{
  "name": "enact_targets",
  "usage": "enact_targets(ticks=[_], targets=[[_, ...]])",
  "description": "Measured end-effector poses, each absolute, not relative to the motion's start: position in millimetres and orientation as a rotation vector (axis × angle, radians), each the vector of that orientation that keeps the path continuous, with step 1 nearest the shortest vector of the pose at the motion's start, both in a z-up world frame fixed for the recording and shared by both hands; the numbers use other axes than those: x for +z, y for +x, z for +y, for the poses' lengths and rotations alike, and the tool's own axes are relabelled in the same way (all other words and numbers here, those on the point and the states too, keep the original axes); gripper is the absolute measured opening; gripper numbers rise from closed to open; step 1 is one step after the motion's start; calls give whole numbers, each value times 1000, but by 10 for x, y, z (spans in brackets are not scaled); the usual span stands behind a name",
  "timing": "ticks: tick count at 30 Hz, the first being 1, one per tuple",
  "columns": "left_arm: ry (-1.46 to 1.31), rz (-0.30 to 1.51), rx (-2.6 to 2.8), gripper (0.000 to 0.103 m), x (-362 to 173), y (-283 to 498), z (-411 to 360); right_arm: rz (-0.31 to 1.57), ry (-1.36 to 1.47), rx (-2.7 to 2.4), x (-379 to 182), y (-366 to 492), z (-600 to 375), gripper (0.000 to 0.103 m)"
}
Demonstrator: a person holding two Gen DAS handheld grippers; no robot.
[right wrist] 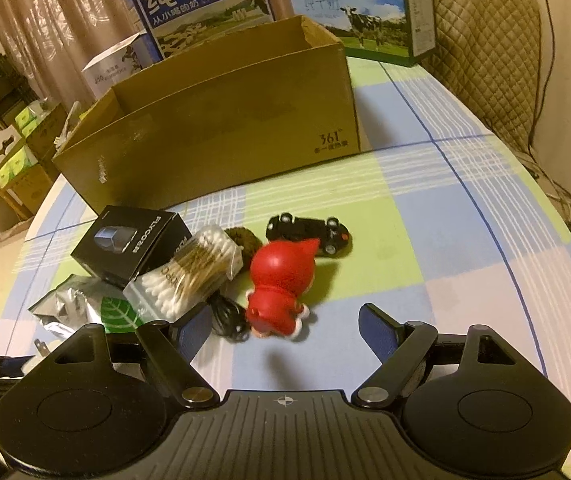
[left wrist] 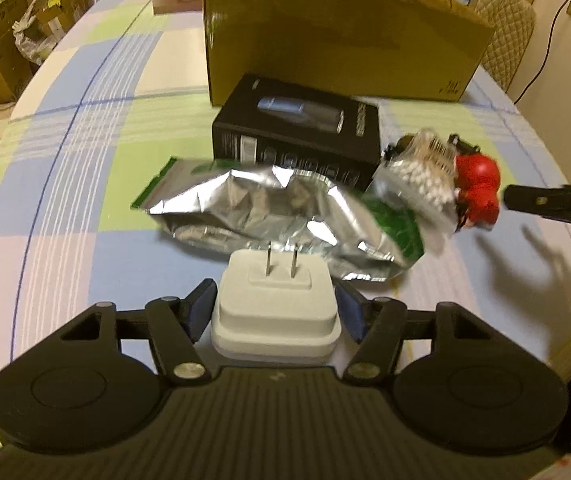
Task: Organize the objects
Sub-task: 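Grasp the white plug adapter with the left tool while the right tool grasps the red figurine, then carry the adapter and figurine into the cardboard box and open both tools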
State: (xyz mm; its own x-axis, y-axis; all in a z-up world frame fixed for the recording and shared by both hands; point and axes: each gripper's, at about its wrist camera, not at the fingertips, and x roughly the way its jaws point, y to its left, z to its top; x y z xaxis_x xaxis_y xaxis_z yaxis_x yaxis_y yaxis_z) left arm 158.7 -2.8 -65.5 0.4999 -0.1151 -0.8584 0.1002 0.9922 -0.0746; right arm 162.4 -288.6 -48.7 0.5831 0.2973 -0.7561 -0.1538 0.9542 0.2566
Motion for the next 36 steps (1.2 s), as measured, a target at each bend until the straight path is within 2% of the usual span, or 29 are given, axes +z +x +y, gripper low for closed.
enact_targets(ticks=[4, 12, 14, 20, 36], targets=[[-20, 1012, -140, 59, -549, 1625, -50, 916, 137, 271, -554, 1786, -2784, 77], [-32, 991, -153, 59, -492, 1699, -78, 960, 73, 253, -777, 2050, -2649, 58], [-33, 991, -155, 59, -501, 1705, -87, 977, 69, 254, -826, 2083, -2637, 48], [-43, 998, -154, 59, -530, 1675, -57, 979, 61, 261, -838, 2048, -2614, 39], [-54, 959, -153, 59, -282, 1507, 7, 942, 104, 282, -522, 1662, -2684, 39]])
